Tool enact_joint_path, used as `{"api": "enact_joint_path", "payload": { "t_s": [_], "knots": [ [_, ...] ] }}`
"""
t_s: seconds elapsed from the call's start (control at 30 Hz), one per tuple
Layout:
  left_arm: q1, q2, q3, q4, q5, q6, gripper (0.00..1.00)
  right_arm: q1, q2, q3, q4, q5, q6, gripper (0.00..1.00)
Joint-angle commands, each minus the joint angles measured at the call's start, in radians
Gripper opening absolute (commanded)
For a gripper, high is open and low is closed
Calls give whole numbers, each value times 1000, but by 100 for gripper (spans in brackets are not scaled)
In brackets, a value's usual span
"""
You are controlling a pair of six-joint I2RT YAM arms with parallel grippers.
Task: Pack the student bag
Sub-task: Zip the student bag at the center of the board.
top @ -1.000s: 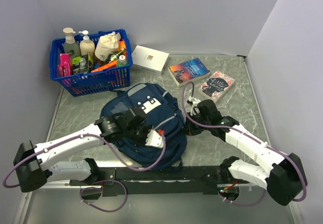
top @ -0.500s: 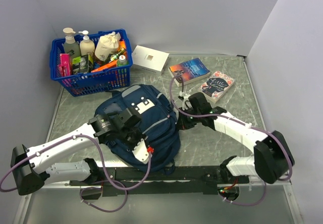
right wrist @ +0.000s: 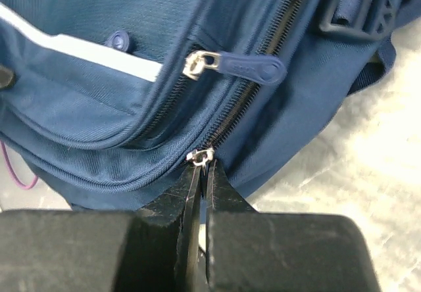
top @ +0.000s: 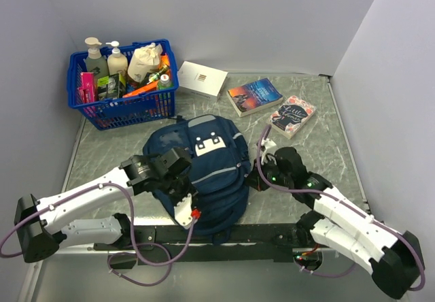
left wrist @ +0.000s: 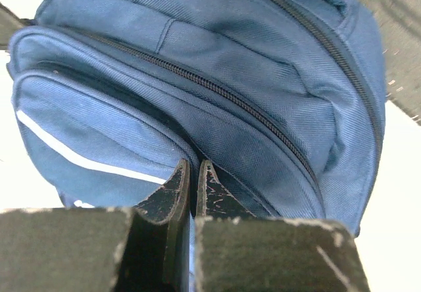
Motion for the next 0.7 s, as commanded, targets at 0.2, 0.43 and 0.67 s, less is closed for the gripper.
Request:
{"api": "enact_joint_path", "payload": {
  "t_s": [0.2, 0.43, 0.67],
  "knots": [
    [-19, 60, 31, 156, 41, -192, 10, 198, -5, -23, 50, 28, 141, 0],
    [12, -5, -18, 274, 120, -625, 96, 226, 69, -12, 98, -30, 121, 0],
    [4, 38, -72, 594, 49, -1036, 96, 224, 35, -27, 110, -21, 120, 0]
  ]
}}
